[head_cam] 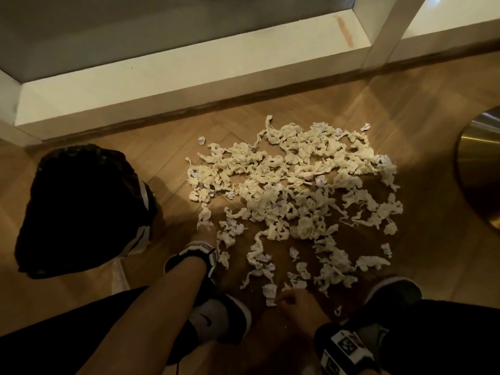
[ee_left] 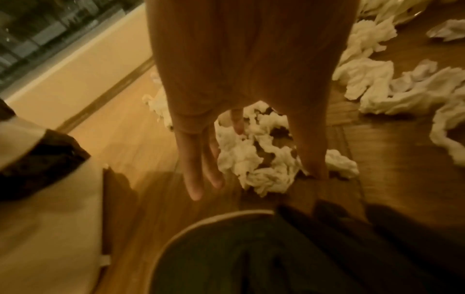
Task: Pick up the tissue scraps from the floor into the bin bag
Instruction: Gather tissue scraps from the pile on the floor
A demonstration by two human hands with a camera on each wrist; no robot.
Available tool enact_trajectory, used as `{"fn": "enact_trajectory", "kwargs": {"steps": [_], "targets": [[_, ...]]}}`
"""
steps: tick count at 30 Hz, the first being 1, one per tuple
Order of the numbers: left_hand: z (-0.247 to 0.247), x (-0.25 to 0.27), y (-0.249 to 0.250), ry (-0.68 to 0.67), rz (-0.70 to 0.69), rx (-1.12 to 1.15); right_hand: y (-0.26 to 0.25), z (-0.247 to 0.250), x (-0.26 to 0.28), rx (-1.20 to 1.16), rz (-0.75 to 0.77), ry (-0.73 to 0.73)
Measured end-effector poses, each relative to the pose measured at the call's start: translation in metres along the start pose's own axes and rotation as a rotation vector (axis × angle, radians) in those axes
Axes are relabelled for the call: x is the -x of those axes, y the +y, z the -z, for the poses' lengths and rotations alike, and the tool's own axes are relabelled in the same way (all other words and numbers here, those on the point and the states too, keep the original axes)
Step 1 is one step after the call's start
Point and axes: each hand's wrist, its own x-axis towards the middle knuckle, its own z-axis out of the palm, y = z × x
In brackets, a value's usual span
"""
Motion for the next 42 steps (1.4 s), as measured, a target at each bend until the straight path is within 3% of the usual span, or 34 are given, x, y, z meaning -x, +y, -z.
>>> {"fn": "enact_trajectory", "kwargs": {"steps": [5, 10, 16, 21, 25, 29, 32, 42], "targets": [[-0.018, -0.006, 0.020, 0.053, -0.050, 0.068, 0.004, -0.004, -0.005, -0.053, -0.067, -0.015], [-0.009, -0.007, 0.032, 0.035, -0.215, 0.108, 0.001, 0.001, -0.006, -0.067, -0.098, -0.022], [-0.007, -0.001, 0.030, 0.020, -0.241, 0.128, 0.004, 0.002, -0.013, -0.019, -0.070, 0.035], [-0.010, 0.007, 0.033, -0.026, -0.253, 0.194, -0.010, 0.003, -0.040, 0.292, 0.094, 0.142], [-0.018, 0.011, 0.042, -0.042, -0.257, 0.250, -0.032, 0.006, -0.066, 0.646, 0.131, 0.098], [-0.024, 0.007, 0.055, -0.037, -0.243, 0.276, -0.048, 0.006, -0.095, 0.770, 0.137, 0.012], [-0.027, 0.006, 0.062, -0.063, -0.218, 0.302, -0.051, 0.000, -0.113, 0.723, 0.054, -0.017], [-0.035, 0.016, 0.074, -0.214, -0.146, 0.514, -0.049, -0.013, -0.123, 0.122, -0.090, 0.118]]}}
